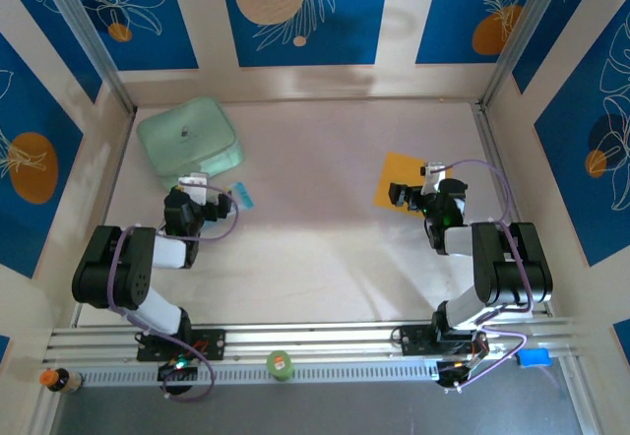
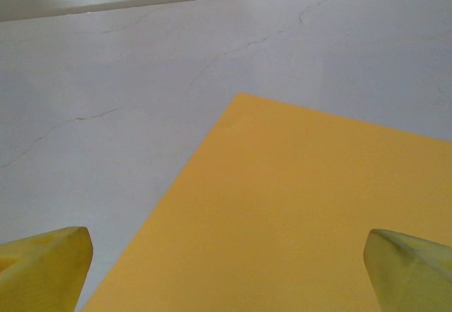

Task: Fold a paper plane with a square sheet of paper (pick it up from the middle)
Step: Move the square sheet of paper to the center of the table.

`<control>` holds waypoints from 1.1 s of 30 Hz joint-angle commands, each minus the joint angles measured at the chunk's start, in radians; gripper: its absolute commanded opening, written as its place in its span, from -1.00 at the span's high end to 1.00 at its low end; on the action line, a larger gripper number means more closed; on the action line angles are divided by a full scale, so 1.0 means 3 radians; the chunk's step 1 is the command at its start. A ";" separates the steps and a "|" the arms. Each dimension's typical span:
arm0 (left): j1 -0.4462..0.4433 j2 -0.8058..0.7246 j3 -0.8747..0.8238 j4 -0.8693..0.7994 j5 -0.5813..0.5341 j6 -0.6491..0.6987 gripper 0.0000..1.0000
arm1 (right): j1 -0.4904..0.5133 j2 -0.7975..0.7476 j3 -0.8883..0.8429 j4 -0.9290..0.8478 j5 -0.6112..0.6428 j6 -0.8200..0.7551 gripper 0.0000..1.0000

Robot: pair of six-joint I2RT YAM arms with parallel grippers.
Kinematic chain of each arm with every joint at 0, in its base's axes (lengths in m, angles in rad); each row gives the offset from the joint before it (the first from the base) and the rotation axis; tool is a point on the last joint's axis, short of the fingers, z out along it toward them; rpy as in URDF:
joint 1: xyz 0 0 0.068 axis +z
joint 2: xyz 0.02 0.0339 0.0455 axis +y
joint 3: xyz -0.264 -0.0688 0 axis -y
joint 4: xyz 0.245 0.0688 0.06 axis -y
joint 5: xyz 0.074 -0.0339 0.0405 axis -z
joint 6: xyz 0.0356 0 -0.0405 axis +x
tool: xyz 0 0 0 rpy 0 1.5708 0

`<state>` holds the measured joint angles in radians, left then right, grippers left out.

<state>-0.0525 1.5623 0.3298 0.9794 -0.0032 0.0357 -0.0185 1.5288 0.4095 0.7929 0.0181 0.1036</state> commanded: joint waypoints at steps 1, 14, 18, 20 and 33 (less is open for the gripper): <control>0.0001 -0.0099 -0.0087 0.0215 0.0017 0.0029 -1.00 | 0.0032 -0.0034 0.0037 0.0013 0.0001 -0.0055 -0.98; 0.0016 -0.1239 0.0584 -0.1962 -0.0629 -0.0568 -1.00 | -0.0217 -0.0294 0.1308 -0.2552 -0.0029 0.0690 -0.98; 0.0023 -0.1478 0.0811 -0.2524 -0.0665 -0.1043 -1.00 | -0.0492 -0.0199 0.1546 -0.2900 -0.0514 0.1319 -0.98; 0.0036 -0.1545 0.0904 -0.2699 -0.0280 -0.1172 -1.00 | -0.0587 -0.0042 0.1716 -0.3129 -0.0781 0.1466 -0.98; -0.0496 -0.0968 0.1537 -0.3208 0.0956 -0.1559 -1.00 | -0.0552 0.0882 0.2679 -0.4013 -0.0880 0.1622 -0.93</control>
<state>-0.1593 1.2579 0.7517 0.0910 0.2337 -0.4282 -0.1986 1.7401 1.1595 -0.3012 -0.2428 0.5781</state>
